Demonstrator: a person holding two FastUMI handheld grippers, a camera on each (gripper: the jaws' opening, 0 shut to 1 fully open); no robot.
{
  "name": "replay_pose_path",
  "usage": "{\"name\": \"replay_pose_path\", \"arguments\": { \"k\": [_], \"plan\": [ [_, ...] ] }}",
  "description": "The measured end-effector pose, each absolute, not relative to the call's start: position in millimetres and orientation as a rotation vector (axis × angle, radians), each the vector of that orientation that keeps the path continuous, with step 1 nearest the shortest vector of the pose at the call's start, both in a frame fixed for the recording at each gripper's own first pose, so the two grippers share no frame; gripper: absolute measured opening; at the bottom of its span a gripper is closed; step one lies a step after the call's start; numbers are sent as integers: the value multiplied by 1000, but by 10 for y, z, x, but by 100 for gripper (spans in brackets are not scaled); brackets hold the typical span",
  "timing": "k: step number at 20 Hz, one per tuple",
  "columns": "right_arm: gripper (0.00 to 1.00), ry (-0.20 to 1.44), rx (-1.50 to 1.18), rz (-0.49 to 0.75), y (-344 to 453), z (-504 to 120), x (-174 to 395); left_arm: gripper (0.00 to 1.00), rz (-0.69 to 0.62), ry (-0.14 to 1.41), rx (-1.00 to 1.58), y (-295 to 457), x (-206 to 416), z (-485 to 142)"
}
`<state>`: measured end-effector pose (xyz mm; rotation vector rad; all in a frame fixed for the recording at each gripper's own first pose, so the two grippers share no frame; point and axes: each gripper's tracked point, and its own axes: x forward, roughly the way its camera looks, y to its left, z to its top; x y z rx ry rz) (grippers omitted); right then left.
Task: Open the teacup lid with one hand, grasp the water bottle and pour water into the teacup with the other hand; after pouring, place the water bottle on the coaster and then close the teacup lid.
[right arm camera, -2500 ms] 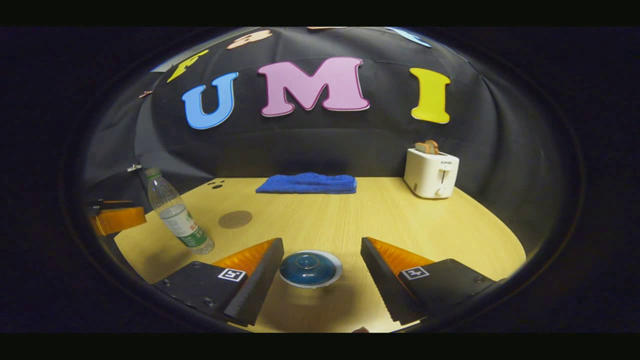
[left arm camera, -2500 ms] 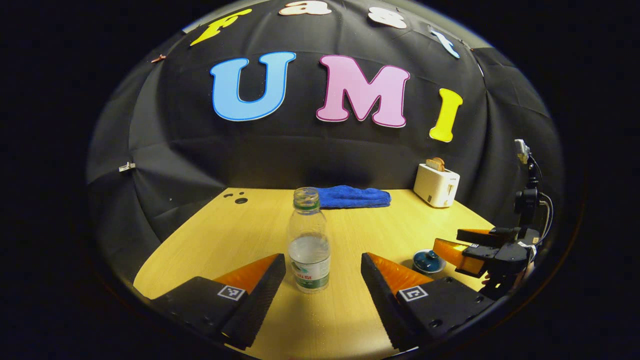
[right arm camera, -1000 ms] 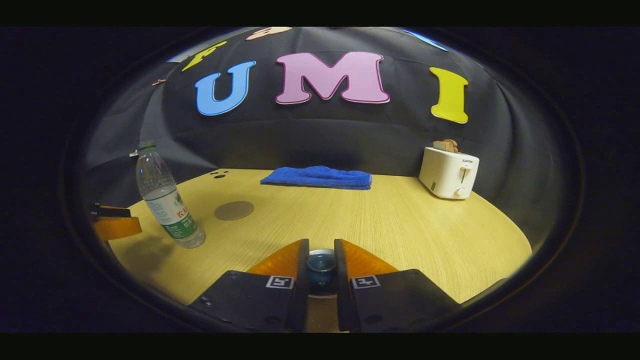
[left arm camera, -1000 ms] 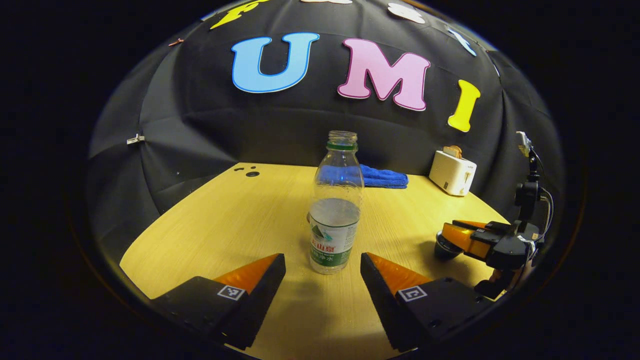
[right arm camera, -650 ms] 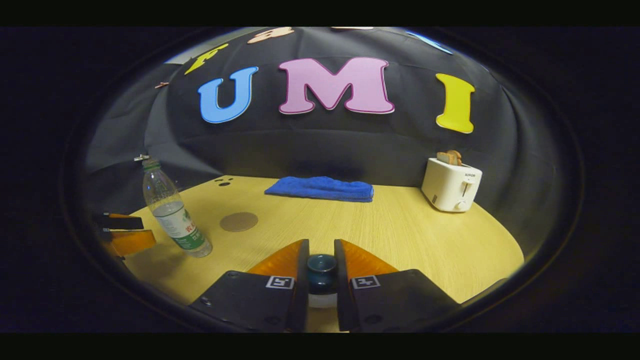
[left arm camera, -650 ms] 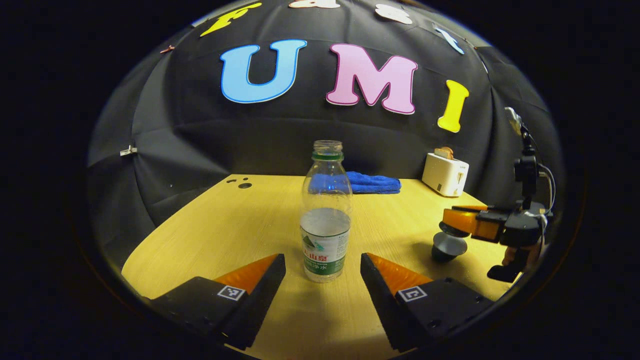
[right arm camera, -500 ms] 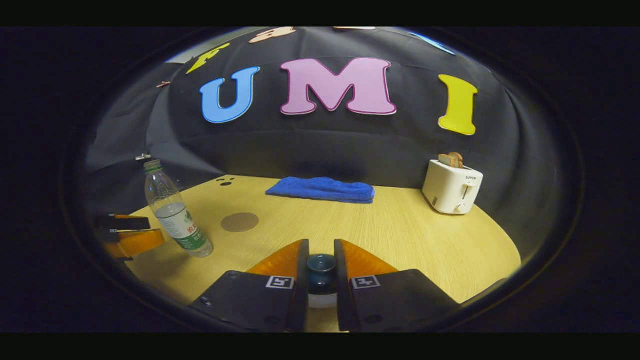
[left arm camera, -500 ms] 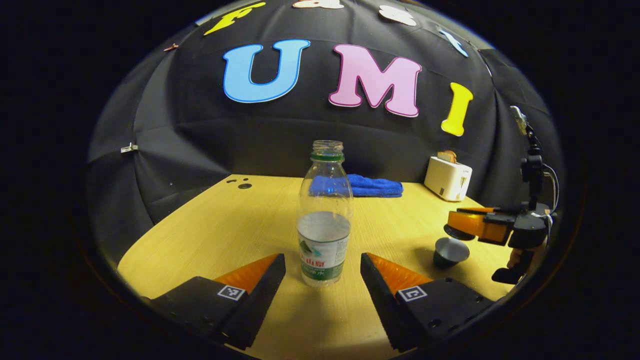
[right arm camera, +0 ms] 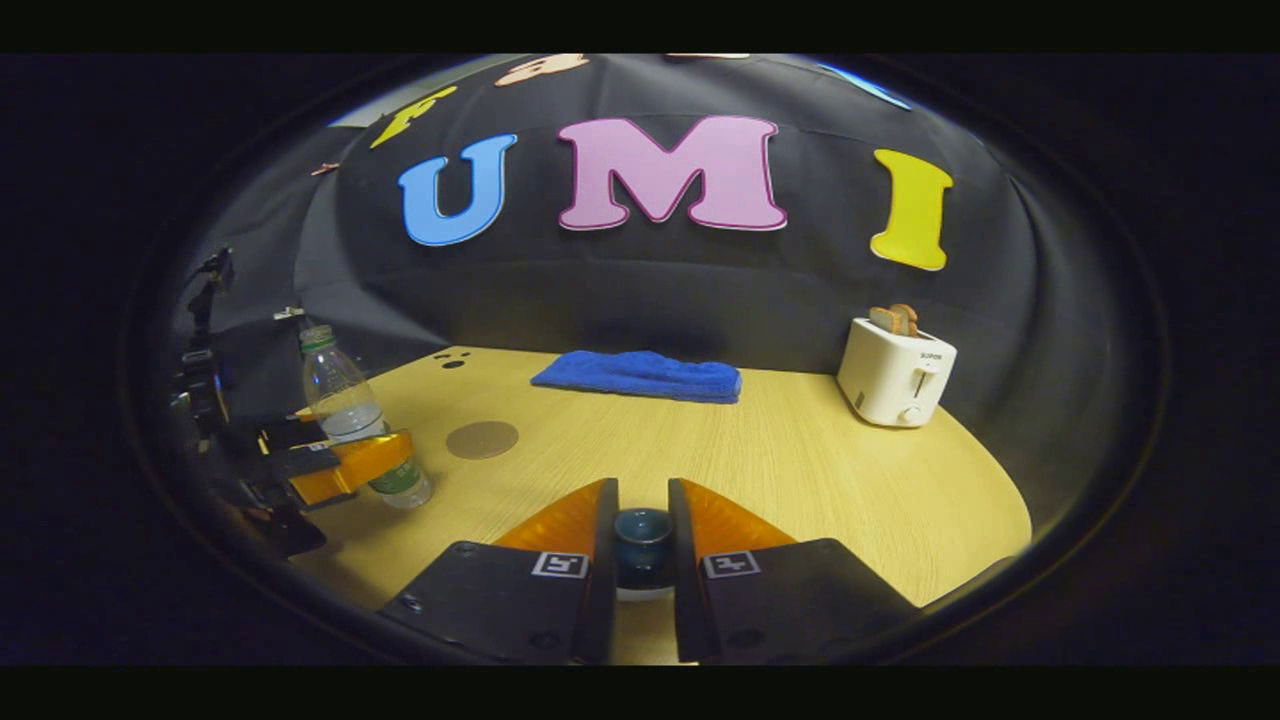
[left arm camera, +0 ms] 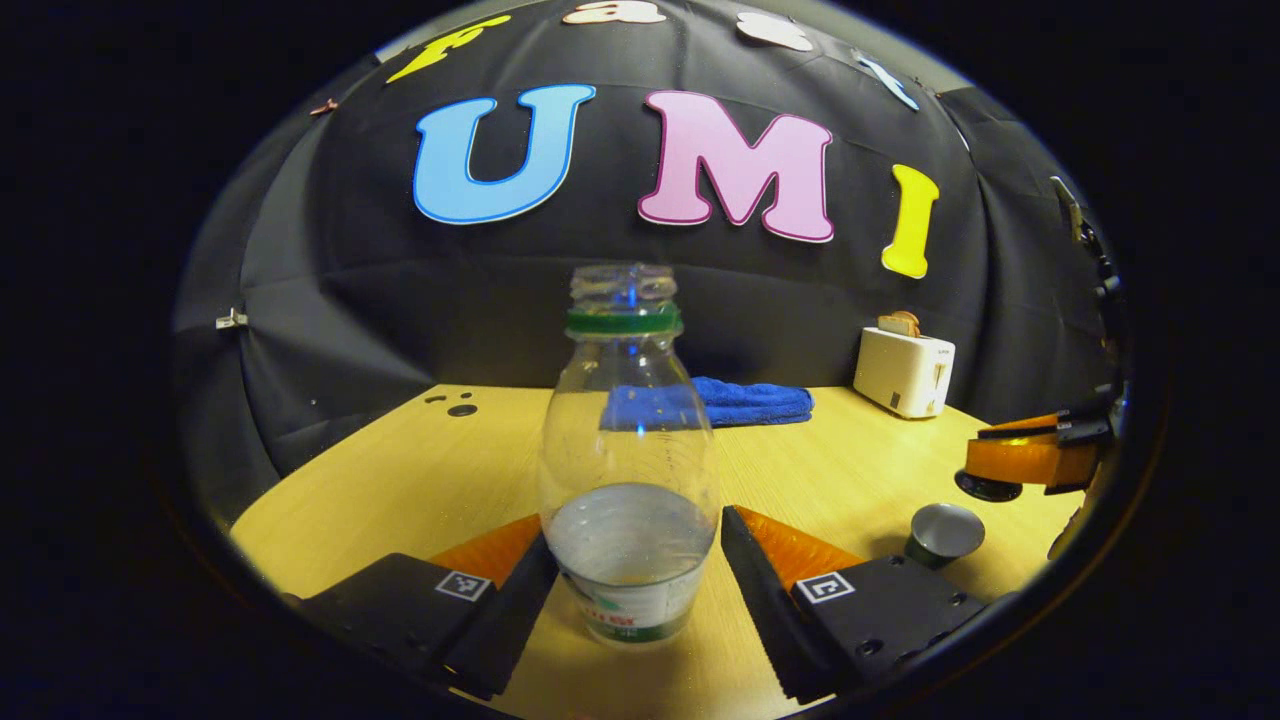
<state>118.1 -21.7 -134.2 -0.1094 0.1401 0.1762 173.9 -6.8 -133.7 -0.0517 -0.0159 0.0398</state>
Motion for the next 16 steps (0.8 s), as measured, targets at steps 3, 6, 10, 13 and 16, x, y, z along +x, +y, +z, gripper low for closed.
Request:
{"name": "replay_pose_path", "arguments": {
  "k": [3, 6, 10, 13, 16],
  "plan": [
    [27, 146, -96, 169, -225, -1358, 1185, 83, 48, -25, -53, -22, 1868, -1369],
    [31, 147, -95, 163, -261, -1370, 1184, 80, 30, -37, -31, -49, 1888, -1353],
    [27, 158, -75, 134, -406, -1373, 1166, 76, 47, 11, 48, -109, 1924, -1333],
    [27, 153, -68, 106, -569, -1373, 1162, 75, 79, 7, 178, -175, 1923, -1157],
    [27, 150, -53, 90, -715, -1360, 1153, 75, 92, 1, 345, -283, 1930, -1041]
  ]
}}
